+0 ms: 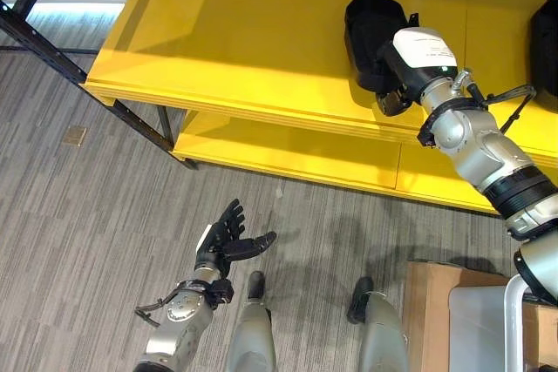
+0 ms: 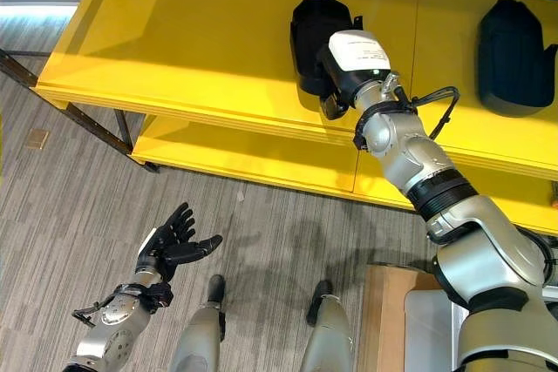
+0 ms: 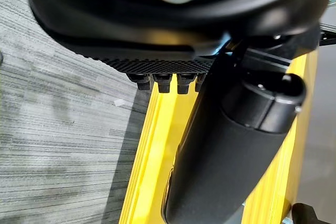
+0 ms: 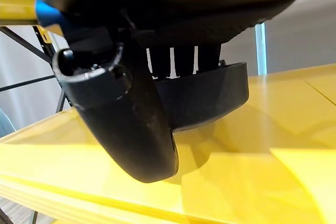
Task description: Move parts from the plastic box to the shelf.
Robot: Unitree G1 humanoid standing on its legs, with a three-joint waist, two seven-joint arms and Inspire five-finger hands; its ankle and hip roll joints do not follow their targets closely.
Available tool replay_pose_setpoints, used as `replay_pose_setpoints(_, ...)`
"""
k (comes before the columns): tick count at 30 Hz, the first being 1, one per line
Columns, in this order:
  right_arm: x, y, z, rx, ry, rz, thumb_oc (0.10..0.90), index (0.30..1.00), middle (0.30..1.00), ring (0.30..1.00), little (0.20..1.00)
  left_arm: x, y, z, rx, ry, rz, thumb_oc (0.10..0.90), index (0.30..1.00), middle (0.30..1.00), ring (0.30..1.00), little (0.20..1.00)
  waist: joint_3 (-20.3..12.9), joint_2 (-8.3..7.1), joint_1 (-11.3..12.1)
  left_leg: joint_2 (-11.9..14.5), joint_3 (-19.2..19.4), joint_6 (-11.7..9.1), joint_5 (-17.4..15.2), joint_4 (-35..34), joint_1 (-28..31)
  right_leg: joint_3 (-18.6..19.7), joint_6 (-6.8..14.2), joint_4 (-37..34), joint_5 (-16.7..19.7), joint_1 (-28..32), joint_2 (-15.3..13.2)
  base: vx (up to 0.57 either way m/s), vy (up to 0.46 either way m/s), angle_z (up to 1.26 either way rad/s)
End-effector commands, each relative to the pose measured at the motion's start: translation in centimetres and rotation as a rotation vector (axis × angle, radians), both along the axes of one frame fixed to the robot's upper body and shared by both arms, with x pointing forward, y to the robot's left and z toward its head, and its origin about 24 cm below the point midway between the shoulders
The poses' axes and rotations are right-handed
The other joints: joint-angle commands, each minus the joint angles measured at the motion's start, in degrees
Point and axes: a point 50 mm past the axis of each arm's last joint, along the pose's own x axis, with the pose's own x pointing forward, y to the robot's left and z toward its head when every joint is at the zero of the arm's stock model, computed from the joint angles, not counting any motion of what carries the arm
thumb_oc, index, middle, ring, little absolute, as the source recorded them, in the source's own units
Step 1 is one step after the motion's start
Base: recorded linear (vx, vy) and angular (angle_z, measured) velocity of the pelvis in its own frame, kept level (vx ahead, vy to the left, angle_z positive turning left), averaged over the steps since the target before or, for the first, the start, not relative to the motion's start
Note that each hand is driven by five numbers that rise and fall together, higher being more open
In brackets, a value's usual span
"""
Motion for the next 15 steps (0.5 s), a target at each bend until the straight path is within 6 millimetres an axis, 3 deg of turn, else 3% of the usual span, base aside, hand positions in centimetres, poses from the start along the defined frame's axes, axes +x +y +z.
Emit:
replay_pose_setpoints(1,-2.0,1.9,11.4,-0.062,-0.388,0.038,0.400,0.300,0.300,0.300,0.300,1.2,0.0,5.4,-0.002,-0.271,-0.058,0.900,1.000,1.000,1.000,1.000,-1.7,-0.97,0.9,2.4,0.5,-0.9,-7.1,7.9,1.8,3.5,3.3,-8.0,4.2,4.5,0.0,0.00,-0.029,0.03)
replay_pose_setpoints(15,-1.8,0.2,13.1,-0.111,-0.424,-0.085,0.400,0.300,0.300,0.300,0.300,1.7,-0.9,6.1,-0.028,-0.301,-0.077,0.900,1.000,1.000,1.000,1.000,-0.4,0.39,0.4,1.6,0.1,-0.9,-6.7,7.4,0.2,4.4,3.1,-6.3,4.0,1.6,-0.3,0.00,-0.005,0.01)
